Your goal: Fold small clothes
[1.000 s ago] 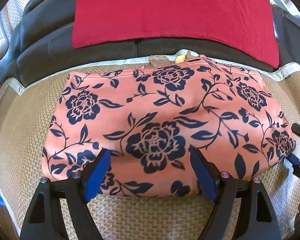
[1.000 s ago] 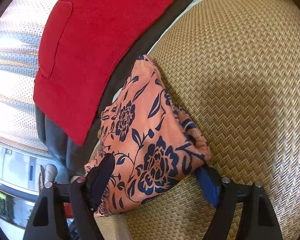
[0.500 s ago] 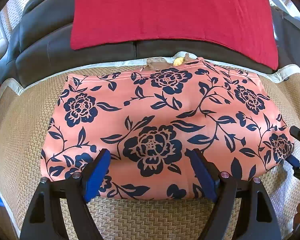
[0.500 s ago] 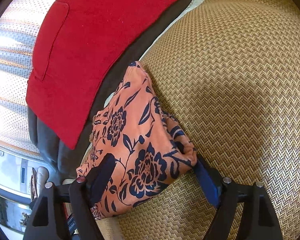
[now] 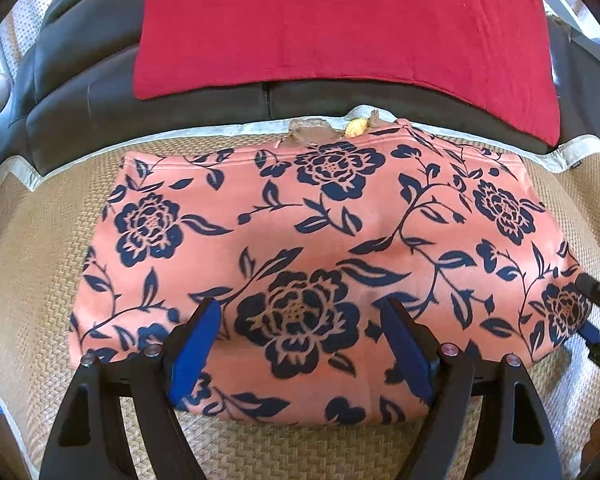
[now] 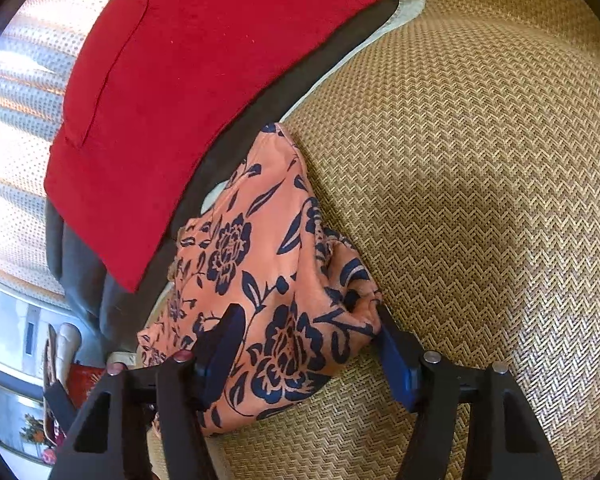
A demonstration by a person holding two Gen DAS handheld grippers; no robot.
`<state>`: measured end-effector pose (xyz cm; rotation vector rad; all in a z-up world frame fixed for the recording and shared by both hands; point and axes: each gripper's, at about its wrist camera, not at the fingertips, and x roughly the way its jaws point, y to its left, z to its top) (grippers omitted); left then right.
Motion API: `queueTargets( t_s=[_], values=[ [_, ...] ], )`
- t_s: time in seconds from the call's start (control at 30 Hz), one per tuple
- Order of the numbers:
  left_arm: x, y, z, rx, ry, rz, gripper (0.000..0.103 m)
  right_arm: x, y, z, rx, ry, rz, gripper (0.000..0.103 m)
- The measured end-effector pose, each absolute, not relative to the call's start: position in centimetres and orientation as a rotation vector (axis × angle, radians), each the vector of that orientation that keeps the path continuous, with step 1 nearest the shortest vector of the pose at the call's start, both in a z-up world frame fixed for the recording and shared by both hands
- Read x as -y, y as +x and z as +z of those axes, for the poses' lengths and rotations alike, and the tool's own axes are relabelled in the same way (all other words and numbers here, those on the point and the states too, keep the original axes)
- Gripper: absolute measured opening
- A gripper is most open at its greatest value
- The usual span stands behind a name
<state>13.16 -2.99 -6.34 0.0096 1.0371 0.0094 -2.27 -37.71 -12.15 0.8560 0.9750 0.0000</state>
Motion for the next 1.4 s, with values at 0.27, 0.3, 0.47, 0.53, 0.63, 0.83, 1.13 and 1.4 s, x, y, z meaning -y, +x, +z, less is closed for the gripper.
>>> queueTargets(
  t_s=[0.27,0.3,0.47,0.53,0.63,0.83,1.13,1.4],
  values=[
    [4.0,15.0,-6.7,-1.041,0.019,0.001,0.082,38.1,-2.2,-12.4,-0.973,0.859,-0.035,0.069],
    [4.0,15.1,-6.9,-1.045,0.02,0.003,0.082,38.0,-2.1,-12.4,-0.972,0.852,-0.035,0.07],
    [4.0,15.6,-7.5,-1.057,0.019,0.005,0.082,37.6,-1.8,-12.4,-0.974,0.834,-0.047,0.067],
    [3.9,15.6,-7.6,-1.056,0.018,0.007,0.082,37.7,-2.1,-12.4,-0.969,0.846,-0.071,0.068],
    [3.6,15.7,-7.7,-1.059,0.006,0.007,0.082,38.1,-2.2,-12.6,-0.972,0.85,-0.075,0.068],
    [3.4,15.8,-7.7,-1.058,-0.003,0.006,0.082,37.2,-1.3,-12.4,-0.977,0.803,-0.039,0.065],
    [3.1,16.3,-7.7,-1.051,-0.017,0.005,0.082,37.6,-1.4,-12.5,-0.99,0.798,-0.07,0.059],
    [3.3,16.9,-8.6,-1.059,0.022,0.009,0.083,34.7,-1.2,-9.3,-0.941,0.579,-0.056,0.016]
  ],
)
